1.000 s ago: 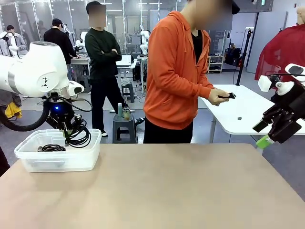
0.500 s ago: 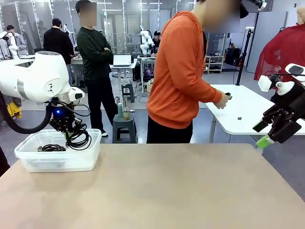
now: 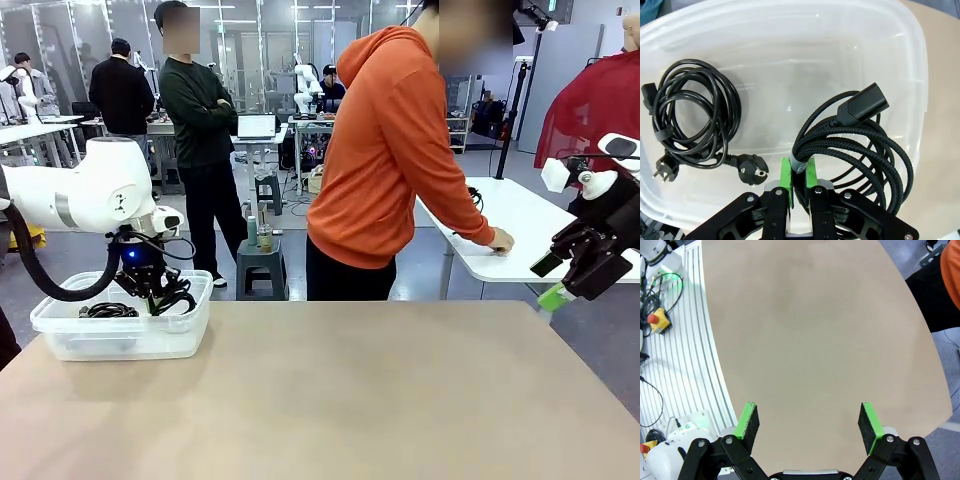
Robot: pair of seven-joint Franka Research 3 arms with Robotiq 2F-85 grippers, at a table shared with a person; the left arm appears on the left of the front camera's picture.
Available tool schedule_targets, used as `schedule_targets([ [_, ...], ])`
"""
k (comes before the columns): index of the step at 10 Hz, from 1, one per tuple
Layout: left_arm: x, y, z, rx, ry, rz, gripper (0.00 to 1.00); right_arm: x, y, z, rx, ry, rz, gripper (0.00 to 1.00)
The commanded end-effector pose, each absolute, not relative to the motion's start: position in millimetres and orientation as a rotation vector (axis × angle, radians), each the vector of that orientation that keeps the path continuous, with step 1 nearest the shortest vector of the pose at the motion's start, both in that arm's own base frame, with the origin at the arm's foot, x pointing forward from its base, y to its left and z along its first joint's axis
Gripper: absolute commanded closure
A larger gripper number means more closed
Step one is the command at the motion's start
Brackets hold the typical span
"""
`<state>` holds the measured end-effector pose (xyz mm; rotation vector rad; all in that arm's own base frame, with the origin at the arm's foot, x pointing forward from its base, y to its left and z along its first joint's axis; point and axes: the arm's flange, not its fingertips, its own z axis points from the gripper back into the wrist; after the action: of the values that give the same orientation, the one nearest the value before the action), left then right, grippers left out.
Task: Organize and store the cables.
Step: Place the USB Extension Cable into the Organizing box.
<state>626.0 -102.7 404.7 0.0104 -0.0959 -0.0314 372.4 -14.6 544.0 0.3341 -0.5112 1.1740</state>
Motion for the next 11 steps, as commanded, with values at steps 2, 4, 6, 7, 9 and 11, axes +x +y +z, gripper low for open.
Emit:
schedule_targets([
  [2,629,-103,397,0.023,-0.063,-0.058,0.87,375,-13,545,0.332,-0.517,1.167,0.00],
  [4,629,-102,398,0.019,-0.079,-0.046,0.69,375,-13,545,0.332,-0.517,1.167,0.00],
  [6,627,-99,401,0.024,-0.083,-0.044,0.52,375,-13,545,0.332,-0.517,1.167,0.00],
  [7,626,-98,402,0.026,-0.082,-0.046,0.40,375,-13,545,0.332,-0.517,1.167,0.00],
  [9,625,-98,403,0.019,-0.089,-0.048,0.24,375,-13,545,0.332,-0.517,1.167,0.00],
  [11,621,-94,408,0.000,-0.113,-0.016,0.08,375,-13,545,0.332,-0.517,1.167,0.00],
])
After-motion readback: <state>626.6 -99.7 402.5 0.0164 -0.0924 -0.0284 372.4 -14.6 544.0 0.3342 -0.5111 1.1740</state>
